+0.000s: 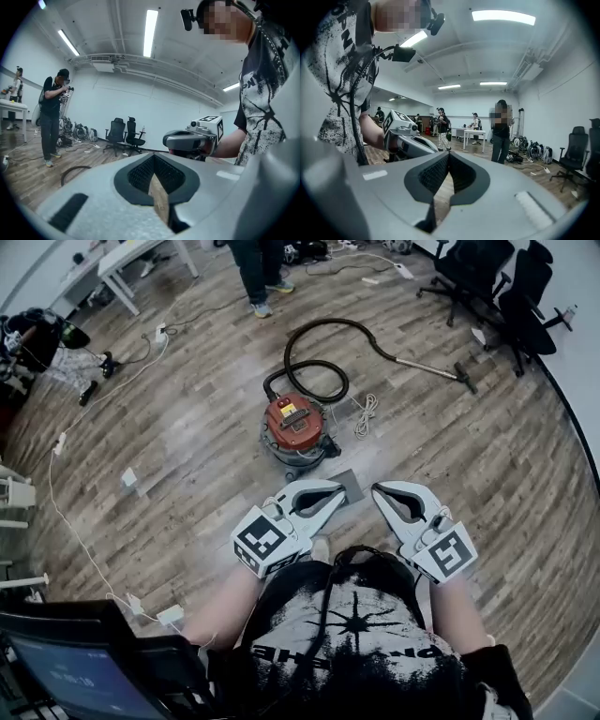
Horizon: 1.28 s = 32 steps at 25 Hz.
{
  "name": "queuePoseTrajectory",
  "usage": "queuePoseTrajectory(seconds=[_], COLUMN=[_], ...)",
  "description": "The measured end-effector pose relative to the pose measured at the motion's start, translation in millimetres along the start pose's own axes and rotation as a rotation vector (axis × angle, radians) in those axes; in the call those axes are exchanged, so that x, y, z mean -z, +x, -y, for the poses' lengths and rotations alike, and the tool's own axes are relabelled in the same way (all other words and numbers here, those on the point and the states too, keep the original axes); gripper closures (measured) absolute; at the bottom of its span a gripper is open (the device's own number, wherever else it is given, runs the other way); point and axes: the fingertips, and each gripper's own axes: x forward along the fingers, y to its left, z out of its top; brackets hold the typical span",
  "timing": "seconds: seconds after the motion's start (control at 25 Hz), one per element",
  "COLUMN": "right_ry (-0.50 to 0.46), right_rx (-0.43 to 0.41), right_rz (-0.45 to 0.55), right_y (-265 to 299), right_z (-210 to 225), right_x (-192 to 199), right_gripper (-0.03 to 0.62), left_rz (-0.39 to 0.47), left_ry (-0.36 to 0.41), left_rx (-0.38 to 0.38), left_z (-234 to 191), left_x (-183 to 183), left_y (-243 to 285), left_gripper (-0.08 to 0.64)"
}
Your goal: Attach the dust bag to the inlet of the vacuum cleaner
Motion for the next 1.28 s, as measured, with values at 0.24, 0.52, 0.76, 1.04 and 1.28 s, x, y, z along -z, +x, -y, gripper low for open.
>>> queuePoseTrajectory(seconds=[0.24, 0.52, 0.76, 1.04, 1.28], right_ry=[-0.015, -0.053, -0.076, -0.088, -0.066], right_rx=[-0.149, -0.36, -0.483, -0.571, -0.613], right_rz=[0.044, 0.018, 0.032, -0.004, -0.147], right_y=[11.8, 4.6, -2.8, 7.9, 44.5], right_z=[15.7, 37.8, 54.9, 59.7, 58.1], right_x=[-6.1, -0.2, 9.4, 36.5, 107.6], right_gripper=[0.588, 0.588, 0.588, 0.588, 0.587], left_rz=[0.031, 0.074, 0.103, 0.085, 0.058], left_ry=[-0.044, -0.079, -0.114, -0.148, -0.171], left_rx=[-0.142, -0.363, -0.504, -0.589, -0.578], left_z=[-6.3, -8.0, -0.2, -6.0, -41.2], left_x=[-0.7, -7.6, 3.1, 22.9, 53.5], left_y=[4.3, 17.9, 34.5, 38.3, 35.5], left_gripper=[0.561, 0.561, 0.561, 0.561, 0.561])
